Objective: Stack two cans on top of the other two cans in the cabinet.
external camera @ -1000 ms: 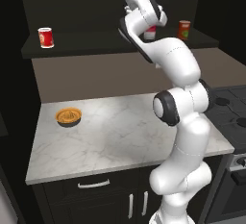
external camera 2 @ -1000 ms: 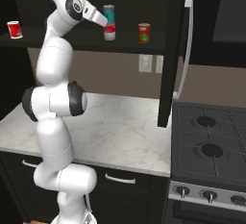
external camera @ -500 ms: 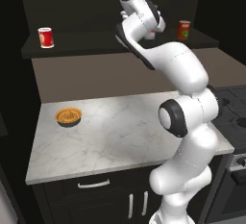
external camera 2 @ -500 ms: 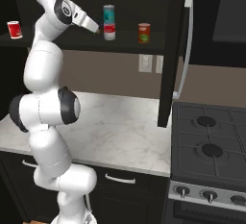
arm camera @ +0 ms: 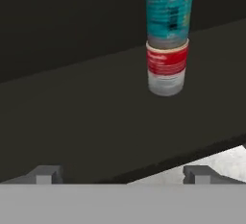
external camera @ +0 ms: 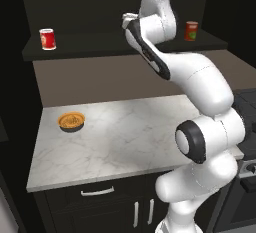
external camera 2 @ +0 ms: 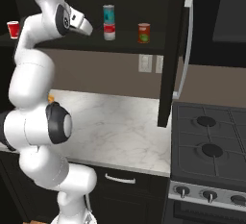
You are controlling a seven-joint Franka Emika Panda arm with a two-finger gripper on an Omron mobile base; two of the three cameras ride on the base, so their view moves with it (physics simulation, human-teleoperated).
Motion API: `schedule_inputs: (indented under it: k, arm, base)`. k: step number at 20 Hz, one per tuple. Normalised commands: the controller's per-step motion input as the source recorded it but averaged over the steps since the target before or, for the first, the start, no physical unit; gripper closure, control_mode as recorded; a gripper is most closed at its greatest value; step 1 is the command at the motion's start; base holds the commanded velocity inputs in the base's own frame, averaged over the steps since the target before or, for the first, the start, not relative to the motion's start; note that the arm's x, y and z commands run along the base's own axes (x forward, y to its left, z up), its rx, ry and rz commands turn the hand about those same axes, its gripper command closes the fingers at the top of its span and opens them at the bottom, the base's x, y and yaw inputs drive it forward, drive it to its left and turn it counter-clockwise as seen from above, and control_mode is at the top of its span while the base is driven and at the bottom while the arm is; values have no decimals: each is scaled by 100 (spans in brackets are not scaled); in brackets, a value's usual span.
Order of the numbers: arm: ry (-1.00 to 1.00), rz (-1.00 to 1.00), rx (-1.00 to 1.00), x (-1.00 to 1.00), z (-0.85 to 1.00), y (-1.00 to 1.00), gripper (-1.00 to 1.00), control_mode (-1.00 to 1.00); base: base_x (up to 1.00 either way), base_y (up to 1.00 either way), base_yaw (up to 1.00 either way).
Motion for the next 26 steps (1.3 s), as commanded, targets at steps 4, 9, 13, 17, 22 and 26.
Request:
schedule_inputs:
  k: [4,9,13,17,22,26]
  arm:
    - [0,62,5,-41,-3,32,-100,-100]
    - [0,58,5,-34,-2,36,-100,-100]
    - [0,49,7,-25,0,33,-100,-100]
    - [0,44,2,-22,3,36,-100,-100]
    - [0,37,0,-21,9,31,-100,-100]
    - [-4,29,0,-16,10,31,-100,-100]
  base:
    - [0,0,0]
    - [0,0,0]
    - [0,0,0]
    - [0,0,0]
    - [0,0,0]
    - [0,0,0]
